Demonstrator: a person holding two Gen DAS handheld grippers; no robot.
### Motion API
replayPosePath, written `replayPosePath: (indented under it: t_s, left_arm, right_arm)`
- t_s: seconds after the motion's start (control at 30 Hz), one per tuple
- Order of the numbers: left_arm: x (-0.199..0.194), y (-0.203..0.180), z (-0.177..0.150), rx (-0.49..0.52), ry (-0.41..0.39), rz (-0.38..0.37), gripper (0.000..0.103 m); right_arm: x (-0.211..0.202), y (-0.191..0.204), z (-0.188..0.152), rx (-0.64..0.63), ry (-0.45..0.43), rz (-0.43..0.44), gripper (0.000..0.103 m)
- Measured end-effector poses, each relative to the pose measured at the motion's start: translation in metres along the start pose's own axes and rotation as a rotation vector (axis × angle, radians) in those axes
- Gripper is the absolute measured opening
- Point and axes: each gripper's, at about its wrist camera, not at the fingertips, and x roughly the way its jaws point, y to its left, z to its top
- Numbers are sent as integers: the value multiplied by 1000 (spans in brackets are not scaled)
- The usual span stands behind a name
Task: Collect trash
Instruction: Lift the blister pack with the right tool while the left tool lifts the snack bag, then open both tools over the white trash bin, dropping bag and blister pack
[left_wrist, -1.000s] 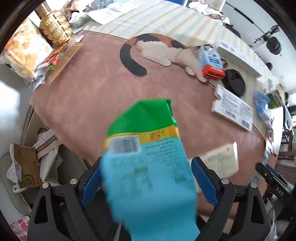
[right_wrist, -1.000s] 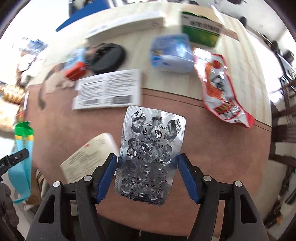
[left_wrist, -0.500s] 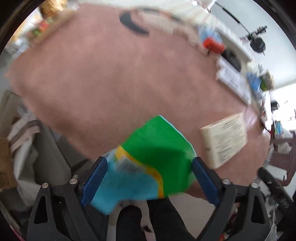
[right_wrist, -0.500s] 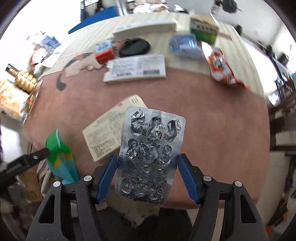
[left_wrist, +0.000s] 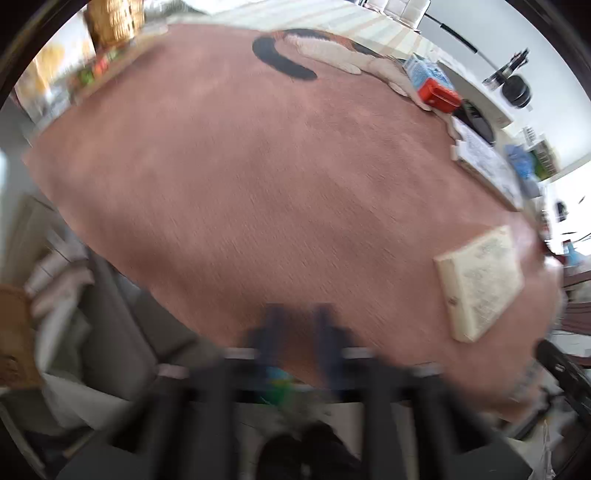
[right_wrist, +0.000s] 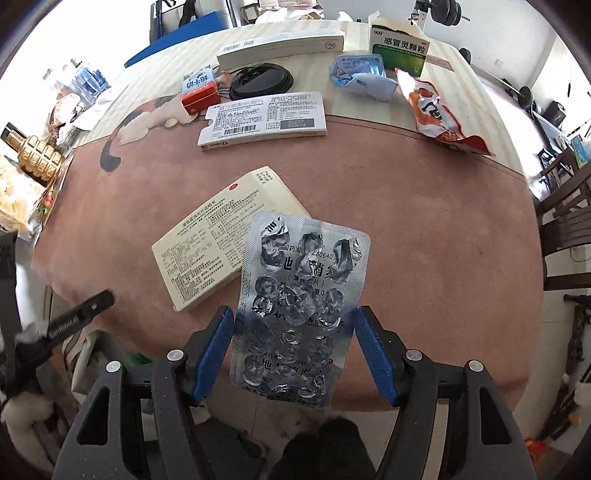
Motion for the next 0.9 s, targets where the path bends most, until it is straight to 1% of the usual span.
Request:
replayPosePath:
  t_s: [0.17,0.23,0.27,0.37,0.4,0.47,0.5,0.53,0.57,0.67,0.73,0.8,0.9]
  left_arm:
    - [-25,7,-33,-5,-20,0,2]
    - [-31,11,-54,-9,-28,45,4]
    - [-26,6,-62,-12,-31,65,4]
    - [-13,18,-93,-32,-8,101,7]
    - [-3,21,-102,-34,2,117,12]
    - [18,32,-124,-38,2,139,44]
    - [29,39,-136,-41,-4,151,85]
    - [44,47,-146,-47,-10,170,103]
    - [62,55,-156,-48,-5,187,103]
    - [120,79,-180,-61,47,226,103]
    - [162,98,-193,-78,73,248,103]
    - [193,111,-201,-88,87,273,103]
    - [232,127,-210,-107,80,295,103]
  right_arm:
    - [-9,0,-11,-39,-11,68,69]
    - [-11,3,-22,-63,-7,99,69]
    - [-11,6,-29,-76,2,114,69]
    - [1,17,-64,-128,52,165,69]
    - [8,21,-77,-149,66,180,69]
    - [26,30,-102,-193,82,193,69]
    - [40,34,-115,-217,83,194,69]
    - [59,38,-129,-237,88,189,69]
    - [76,40,-140,-244,97,187,69]
    - [151,43,-172,-248,132,181,69]
    - [197,45,-188,-262,134,169,69]
    - [243,47,-200,-281,140,156,69]
    - [311,48,-212,-316,132,115,70]
